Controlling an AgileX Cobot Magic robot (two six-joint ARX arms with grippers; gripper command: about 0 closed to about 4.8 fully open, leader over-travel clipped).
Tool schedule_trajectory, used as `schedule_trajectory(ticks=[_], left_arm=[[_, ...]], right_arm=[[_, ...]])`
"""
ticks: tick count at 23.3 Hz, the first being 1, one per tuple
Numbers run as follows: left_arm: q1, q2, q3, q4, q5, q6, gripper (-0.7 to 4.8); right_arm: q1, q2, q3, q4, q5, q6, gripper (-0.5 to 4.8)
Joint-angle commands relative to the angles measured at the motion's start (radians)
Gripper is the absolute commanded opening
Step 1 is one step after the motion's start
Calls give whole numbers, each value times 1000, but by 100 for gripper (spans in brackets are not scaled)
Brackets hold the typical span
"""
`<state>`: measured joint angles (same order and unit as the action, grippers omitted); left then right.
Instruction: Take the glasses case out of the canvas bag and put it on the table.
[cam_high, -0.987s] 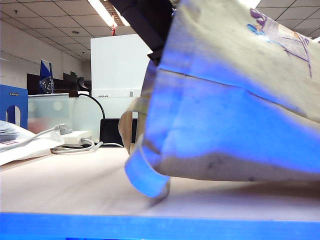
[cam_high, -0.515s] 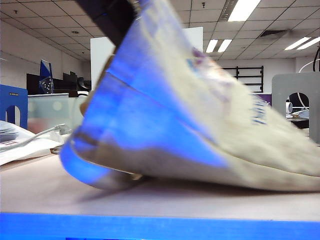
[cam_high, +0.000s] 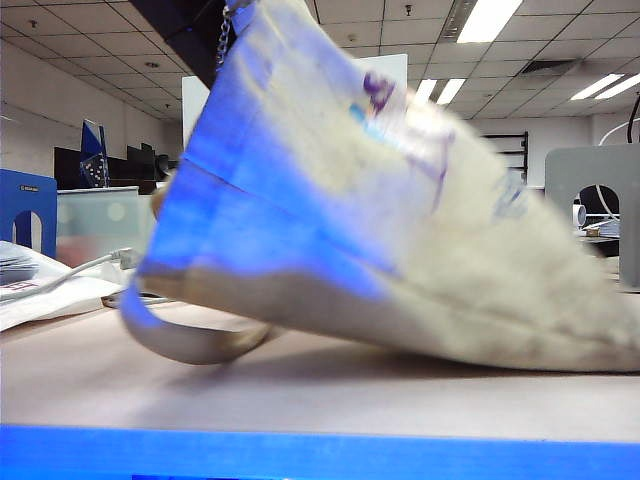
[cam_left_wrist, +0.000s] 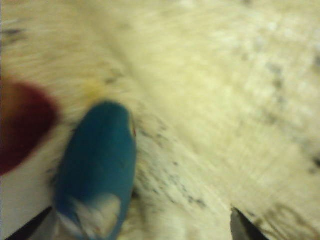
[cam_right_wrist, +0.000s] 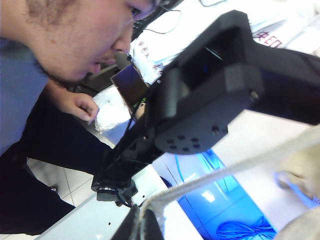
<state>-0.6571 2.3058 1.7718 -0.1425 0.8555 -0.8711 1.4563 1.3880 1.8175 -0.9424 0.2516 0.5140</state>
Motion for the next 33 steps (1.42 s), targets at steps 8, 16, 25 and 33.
schedule_trajectory(ticks=[8, 16, 25, 33], left_arm=[[25, -6, 6, -130, -74, 226, 479], [-60, 65, 6, -109, -191, 243, 479], [8, 126, 6, -149, -348, 254, 479], [18, 126, 6, -157, -403, 274, 479]], right_arm=[[3, 17, 5, 19, -6, -2, -2], [3, 17, 6, 20, -7, -2, -2], [3, 21, 6, 20, -7, -2, -2], [3, 21, 5, 20, -7, -2, -2]])
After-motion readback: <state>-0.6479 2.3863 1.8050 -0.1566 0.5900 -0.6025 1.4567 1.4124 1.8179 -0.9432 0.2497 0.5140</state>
